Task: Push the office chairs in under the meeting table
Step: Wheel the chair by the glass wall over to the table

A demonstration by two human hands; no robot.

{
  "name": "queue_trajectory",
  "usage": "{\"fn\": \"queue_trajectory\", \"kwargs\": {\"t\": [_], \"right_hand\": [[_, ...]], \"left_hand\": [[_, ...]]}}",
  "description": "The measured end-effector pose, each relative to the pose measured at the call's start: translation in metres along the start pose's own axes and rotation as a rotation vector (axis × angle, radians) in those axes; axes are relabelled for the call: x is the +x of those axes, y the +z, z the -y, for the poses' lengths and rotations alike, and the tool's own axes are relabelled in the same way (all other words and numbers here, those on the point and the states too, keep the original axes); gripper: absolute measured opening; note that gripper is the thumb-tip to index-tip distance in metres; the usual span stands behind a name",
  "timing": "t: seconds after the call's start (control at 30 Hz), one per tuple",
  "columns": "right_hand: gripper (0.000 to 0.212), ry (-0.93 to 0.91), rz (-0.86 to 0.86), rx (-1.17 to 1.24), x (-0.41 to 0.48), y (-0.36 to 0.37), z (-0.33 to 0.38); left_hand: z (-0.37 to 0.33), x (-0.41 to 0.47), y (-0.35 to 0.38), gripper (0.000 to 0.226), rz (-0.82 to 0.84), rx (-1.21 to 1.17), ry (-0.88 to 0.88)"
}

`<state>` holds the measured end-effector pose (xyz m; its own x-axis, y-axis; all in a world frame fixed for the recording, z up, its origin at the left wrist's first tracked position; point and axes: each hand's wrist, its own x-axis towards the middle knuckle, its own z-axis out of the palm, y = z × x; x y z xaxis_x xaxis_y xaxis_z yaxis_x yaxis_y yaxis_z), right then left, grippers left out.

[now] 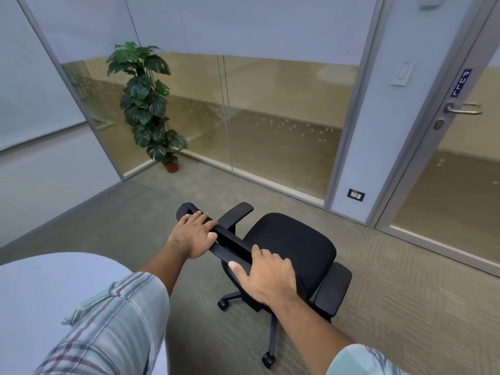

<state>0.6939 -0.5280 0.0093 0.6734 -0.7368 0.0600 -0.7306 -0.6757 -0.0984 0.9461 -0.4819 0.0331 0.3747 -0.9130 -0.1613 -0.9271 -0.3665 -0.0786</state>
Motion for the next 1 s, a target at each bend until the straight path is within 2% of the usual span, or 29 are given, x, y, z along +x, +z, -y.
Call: {"fn": "queue_trajectory", "kwargs": {"t": [0.27, 0.33, 0.4, 0.47, 0.63, 0.87, 1.0], "right_hand": [[0.106, -0.147, -0.055, -0.015, -0.024, -0.001, -0.063], [0.105, -0.182, -0.047, -0.027, -0.026, -0.003, -0.081], [0.096, -0.218, -0.041, -0.032, -0.029, -0.003, -0.095], [0.092, -0.246, -0.028, -0.026, -0.034, -0.004, -0.107], [0.104, -0.302, -0.011, -0.001, -0.038, -0.011, -0.136], [0.084, -0.354, 0.064, 0.028, -0.052, -0.015, -0.144], [0.082, -0.385, 0.08, 0.044, -0.063, -0.015, -0.134]], "left_hand": [[-0.064, -0.039, 0.006, 0.08, 0.002, -0.076, -0.177], [-0.081, -0.046, 0.008, 0.078, -0.017, -0.106, -0.232], [-0.097, -0.054, 0.012, 0.07, -0.04, -0.151, -0.296], [-0.113, -0.063, 0.015, 0.073, -0.052, -0.197, -0.351], [-0.142, -0.079, 0.019, 0.077, -0.078, -0.202, -0.41], [-0.158, -0.109, 0.021, 0.072, -0.069, -0.215, -0.469], [-0.155, -0.131, 0.023, 0.073, -0.062, -0.232, -0.515]]}}
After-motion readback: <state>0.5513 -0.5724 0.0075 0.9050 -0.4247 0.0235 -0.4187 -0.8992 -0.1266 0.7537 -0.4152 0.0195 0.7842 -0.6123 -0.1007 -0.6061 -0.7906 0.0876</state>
